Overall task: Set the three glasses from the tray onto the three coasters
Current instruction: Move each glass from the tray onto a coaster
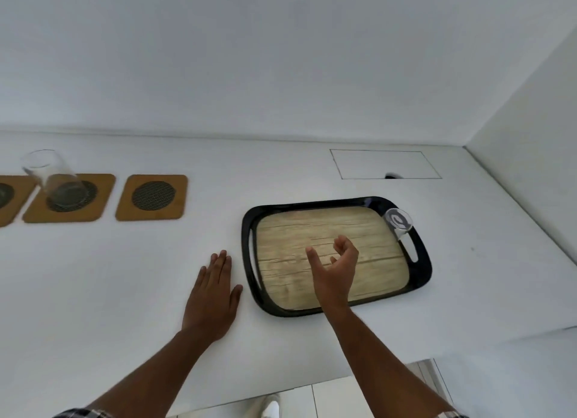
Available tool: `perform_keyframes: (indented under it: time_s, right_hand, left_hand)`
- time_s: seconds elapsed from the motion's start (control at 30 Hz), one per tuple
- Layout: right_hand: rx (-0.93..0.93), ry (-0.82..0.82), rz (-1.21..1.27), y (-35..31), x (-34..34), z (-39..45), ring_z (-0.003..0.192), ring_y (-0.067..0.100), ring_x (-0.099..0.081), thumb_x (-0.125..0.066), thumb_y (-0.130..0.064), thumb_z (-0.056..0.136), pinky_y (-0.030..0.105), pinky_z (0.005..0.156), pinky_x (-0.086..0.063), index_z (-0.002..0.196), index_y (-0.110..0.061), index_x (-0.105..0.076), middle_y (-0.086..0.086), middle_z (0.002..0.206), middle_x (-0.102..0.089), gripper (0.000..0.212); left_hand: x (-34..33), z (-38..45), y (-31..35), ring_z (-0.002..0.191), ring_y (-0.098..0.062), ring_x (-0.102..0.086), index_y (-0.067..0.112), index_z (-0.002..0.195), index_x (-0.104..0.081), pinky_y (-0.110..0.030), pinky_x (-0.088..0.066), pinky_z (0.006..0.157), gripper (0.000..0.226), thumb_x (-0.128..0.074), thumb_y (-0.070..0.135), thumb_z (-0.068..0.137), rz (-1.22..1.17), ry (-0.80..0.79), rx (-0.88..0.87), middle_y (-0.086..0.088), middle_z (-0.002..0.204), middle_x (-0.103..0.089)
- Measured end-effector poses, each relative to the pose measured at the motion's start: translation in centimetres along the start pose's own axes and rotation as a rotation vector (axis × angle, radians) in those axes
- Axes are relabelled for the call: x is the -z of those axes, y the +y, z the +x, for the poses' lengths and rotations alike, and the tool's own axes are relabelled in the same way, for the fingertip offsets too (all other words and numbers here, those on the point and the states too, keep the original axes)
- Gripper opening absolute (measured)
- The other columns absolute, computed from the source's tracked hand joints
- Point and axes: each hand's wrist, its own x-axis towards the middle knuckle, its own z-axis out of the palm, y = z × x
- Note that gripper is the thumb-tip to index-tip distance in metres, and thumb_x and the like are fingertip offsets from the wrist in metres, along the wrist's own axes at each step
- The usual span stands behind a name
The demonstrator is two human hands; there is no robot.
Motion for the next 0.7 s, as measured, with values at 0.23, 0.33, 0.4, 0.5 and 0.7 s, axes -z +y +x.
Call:
perform_keyframes:
  time_s: [0.23, 0.33, 0.4, 0.5, 0.7]
  right_hand:
    - [-0.144, 0.178, 0.004, 3.0, 5.5, 2.7, 0.133, 0.022, -0.047, -0.091, -0.028, 0.078, 0.046, 0.117, -0.043, 0.149, -0.002, -0.038, 0.011, 0.143, -0.043, 0.092]
    - [-0.165, 0.216, 0.041, 3.3, 6.6, 4.3, 0.136, 0.026, -0.046, -0.092, -0.027, 0.078, 0.047, 0.119, -0.042, 0.148, 0.0, -0.036, 0.015, 0.146, -0.042, 0.094]
    - [-0.163, 0.236, 0.05, 3.4, 7.0, 5.6, 0.139, 0.029, -0.045, -0.093, -0.026, 0.076, 0.048, 0.121, -0.04, 0.149, 0.002, -0.035, 0.017, 0.147, -0.043, 0.097]
    - [-0.155, 0.233, 0.042, 3.1, 7.4, 7.5, 0.147, 0.03, -0.041, -0.094, -0.029, 0.076, 0.044, 0.123, -0.037, 0.156, -0.001, -0.03, 0.017, 0.156, -0.04, 0.106]
    - [-0.118, 0.155, 0.07, 3.0, 7.8, 9.9, 0.15, 0.025, -0.041, -0.094, -0.024, 0.076, 0.042, 0.126, -0.034, 0.159, -0.012, -0.031, 0.01, 0.16, -0.044, 0.105]
  left_hand:
    - [-0.3, 0.0, 0.2, 0.156, -0.019, -0.006, 0.008, 0.158, -0.018, -0.042, -0.015, 0.126, 0.074, -0.021, 0.05, 0.097, 0.042, 0.054, 0.013, -0.006, 0.168, -0.015]
    - [-0.3, 0.0, 0.0, 0.156, -0.017, -0.003, 0.01, 0.159, -0.015, -0.041, -0.013, 0.126, 0.075, -0.021, 0.052, 0.097, 0.043, 0.046, 0.017, -0.004, 0.168, -0.011]
    - [-0.2, -0.1, 0.0, 0.156, -0.016, -0.001, 0.011, 0.159, -0.013, -0.04, -0.012, 0.127, 0.075, -0.02, 0.052, 0.097, 0.05, 0.04, 0.019, -0.003, 0.169, -0.009]
    - [0.0, -0.2, 0.0, 0.156, -0.016, -0.001, 0.011, 0.159, -0.013, -0.04, -0.012, 0.127, 0.075, -0.02, 0.053, 0.097, 0.053, 0.037, 0.022, -0.003, 0.169, -0.008]
    - [0.0, -0.2, 0.2, 0.156, -0.018, -0.002, 0.01, 0.159, -0.013, -0.04, -0.012, 0.127, 0.075, -0.019, 0.052, 0.097, 0.059, 0.041, 0.015, -0.003, 0.168, -0.009]
